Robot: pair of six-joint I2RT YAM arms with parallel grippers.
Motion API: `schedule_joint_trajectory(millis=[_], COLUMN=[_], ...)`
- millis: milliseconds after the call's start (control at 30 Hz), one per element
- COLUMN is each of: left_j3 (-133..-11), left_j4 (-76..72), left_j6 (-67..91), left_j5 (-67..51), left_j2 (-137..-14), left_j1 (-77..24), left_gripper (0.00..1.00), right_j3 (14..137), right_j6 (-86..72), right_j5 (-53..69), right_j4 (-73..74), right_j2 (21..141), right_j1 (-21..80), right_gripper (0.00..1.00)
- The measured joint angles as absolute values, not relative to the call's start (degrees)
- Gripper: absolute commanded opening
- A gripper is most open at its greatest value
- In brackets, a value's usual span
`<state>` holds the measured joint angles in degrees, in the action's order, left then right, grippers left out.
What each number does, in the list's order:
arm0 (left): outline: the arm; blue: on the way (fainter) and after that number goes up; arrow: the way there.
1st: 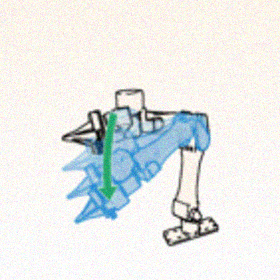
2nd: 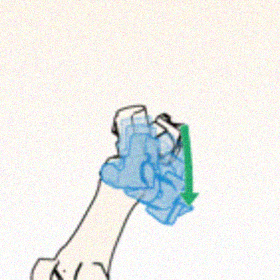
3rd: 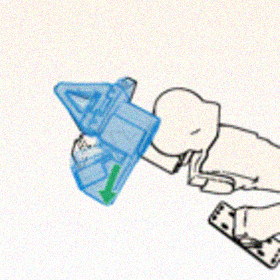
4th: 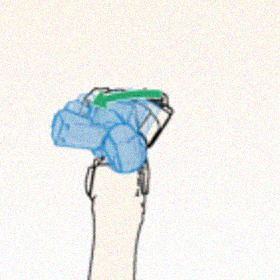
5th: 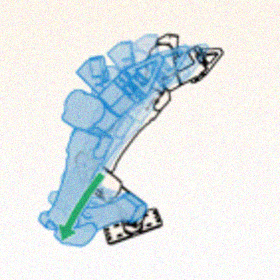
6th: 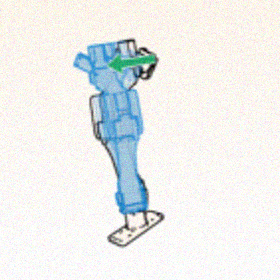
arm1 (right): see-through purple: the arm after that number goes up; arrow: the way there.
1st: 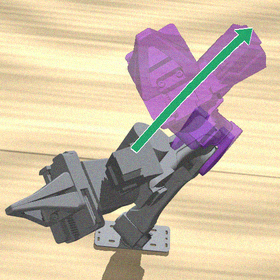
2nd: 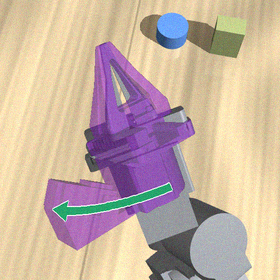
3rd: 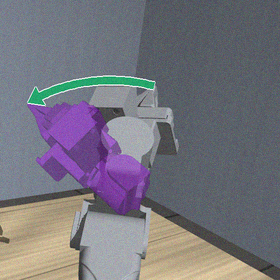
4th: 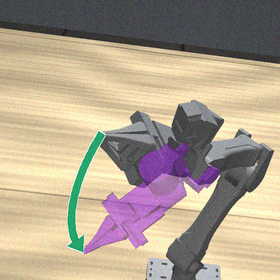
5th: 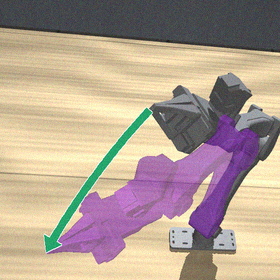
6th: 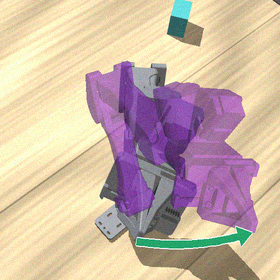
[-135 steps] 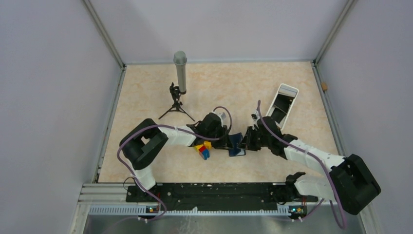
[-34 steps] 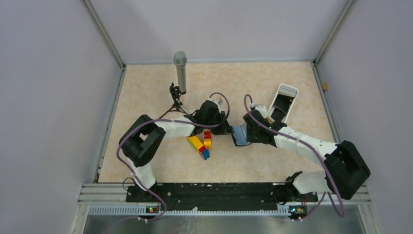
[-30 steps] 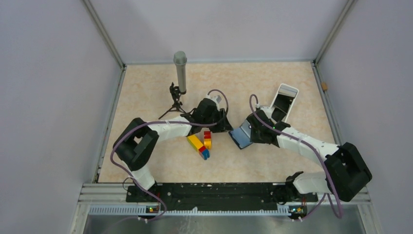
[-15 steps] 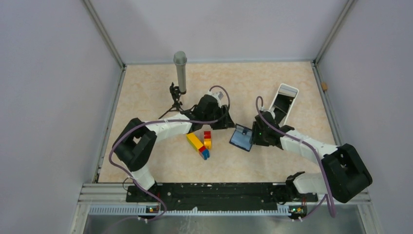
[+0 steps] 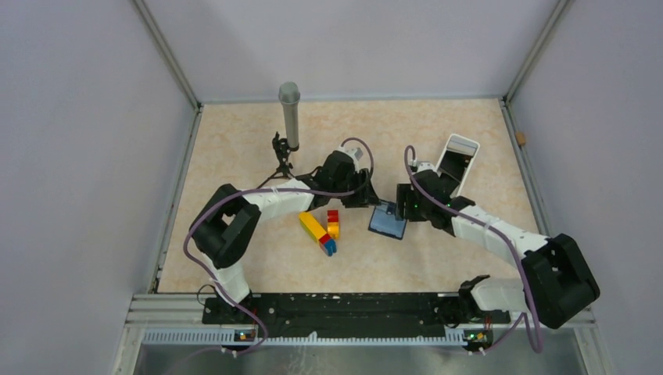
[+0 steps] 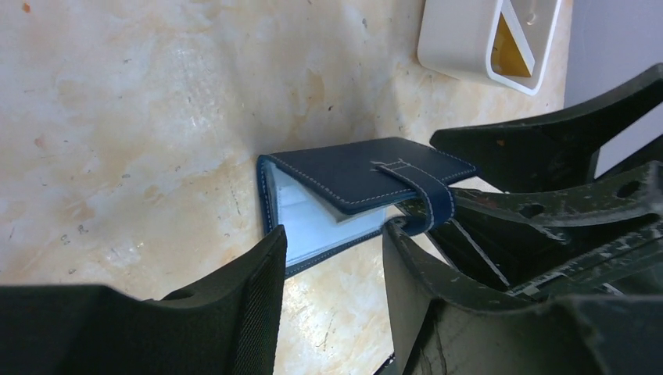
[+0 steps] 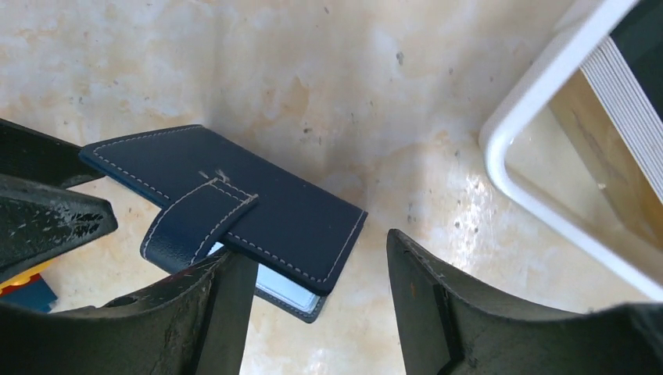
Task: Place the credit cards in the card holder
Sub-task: Open the card holder at the center of the board.
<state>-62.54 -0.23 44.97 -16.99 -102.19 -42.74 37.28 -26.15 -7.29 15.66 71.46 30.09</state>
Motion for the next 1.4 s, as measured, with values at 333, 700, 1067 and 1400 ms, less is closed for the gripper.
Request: schedule_joint_trajectory(millis=[333,700,1067,1400], left_j3=[-62.89,-62.89,-63.11,-65.69], left_j4=[-0.12,0.12,0.43,-0.51], left_j6=[43.77,43.07,37.26,35.07], left_j5=[-17.04,-16.99,-15.29,-15.40], left_j2=[-102.26,-102.26,-102.26,-103.79], left_j1=[-42.72,-41.52,-40.91,-40.88], left_gripper=[0.49,0.40,0.36,0.39], right_j3=[37.15,35.59,35.62,38.81], right_j6=[-18.22,-9.96,-4.43,-1.61], right_j5=[-5.32,-3.09,1.63,8.64], right_j4=[6.46,-4.25,-7.92,-8.40], right_j2=[76.25,77.14,78.94,85.36], right_j1=[30.09,30.09,30.09,30.09], right_gripper=[0.53,0.53,0.42,0.00])
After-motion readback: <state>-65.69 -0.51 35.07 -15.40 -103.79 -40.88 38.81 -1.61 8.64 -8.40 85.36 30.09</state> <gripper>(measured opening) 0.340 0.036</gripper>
